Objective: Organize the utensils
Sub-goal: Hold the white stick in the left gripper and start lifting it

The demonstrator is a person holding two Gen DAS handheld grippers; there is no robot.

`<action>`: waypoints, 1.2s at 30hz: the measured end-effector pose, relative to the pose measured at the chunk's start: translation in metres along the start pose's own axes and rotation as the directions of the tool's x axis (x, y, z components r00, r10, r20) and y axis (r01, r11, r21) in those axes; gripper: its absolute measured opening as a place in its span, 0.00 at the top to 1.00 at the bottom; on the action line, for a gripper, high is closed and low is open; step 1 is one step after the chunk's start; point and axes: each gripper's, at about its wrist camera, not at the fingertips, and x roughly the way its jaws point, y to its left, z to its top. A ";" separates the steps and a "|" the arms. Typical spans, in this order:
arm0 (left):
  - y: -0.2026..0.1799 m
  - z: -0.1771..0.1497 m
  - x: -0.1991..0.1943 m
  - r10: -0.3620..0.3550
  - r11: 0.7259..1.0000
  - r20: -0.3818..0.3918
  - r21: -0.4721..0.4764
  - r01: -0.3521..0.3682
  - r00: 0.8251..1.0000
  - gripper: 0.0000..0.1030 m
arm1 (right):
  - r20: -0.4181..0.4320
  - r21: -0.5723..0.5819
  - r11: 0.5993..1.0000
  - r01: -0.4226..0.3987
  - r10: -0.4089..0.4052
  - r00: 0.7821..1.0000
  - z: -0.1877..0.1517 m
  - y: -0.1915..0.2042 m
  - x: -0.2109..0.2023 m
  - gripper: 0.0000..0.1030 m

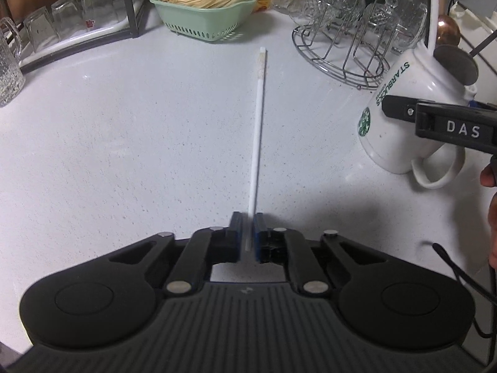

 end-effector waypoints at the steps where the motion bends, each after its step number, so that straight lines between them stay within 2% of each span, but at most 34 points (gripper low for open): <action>1: 0.000 0.001 0.000 0.002 1.000 -0.006 0.001 -0.002 1.000 0.96 | 0.001 -0.001 1.000 -0.002 0.002 1.000 0.000 0.000 0.000 0.12; 6: -0.005 0.002 -0.002 -0.006 1.000 -0.046 -0.006 0.006 0.999 0.97 | 0.002 -0.007 1.000 -0.011 0.011 1.000 0.000 -0.001 0.000 0.12; 8: -0.004 -0.002 -0.008 -0.044 0.998 -0.061 -0.048 0.041 0.997 0.97 | -0.002 -0.011 1.000 -0.014 0.014 1.000 0.001 -0.001 0.000 0.12; 20: -0.013 -0.051 -0.055 -0.085 0.988 -0.095 -0.140 0.071 0.992 0.98 | 0.016 -0.042 0.998 -0.046 0.047 0.999 -0.001 -0.003 0.001 0.12; 29: -0.018 -0.047 -0.041 -0.045 0.992 -0.082 -0.124 0.034 0.996 0.95 | 0.018 -0.047 0.997 -0.057 0.058 0.998 -0.001 -0.005 0.001 0.12; 36: -0.016 -0.030 -0.023 -0.029 0.998 -0.087 -0.063 0.024 0.996 0.95 | 0.014 -0.042 0.998 -0.052 0.053 0.999 0.000 -0.004 0.001 0.12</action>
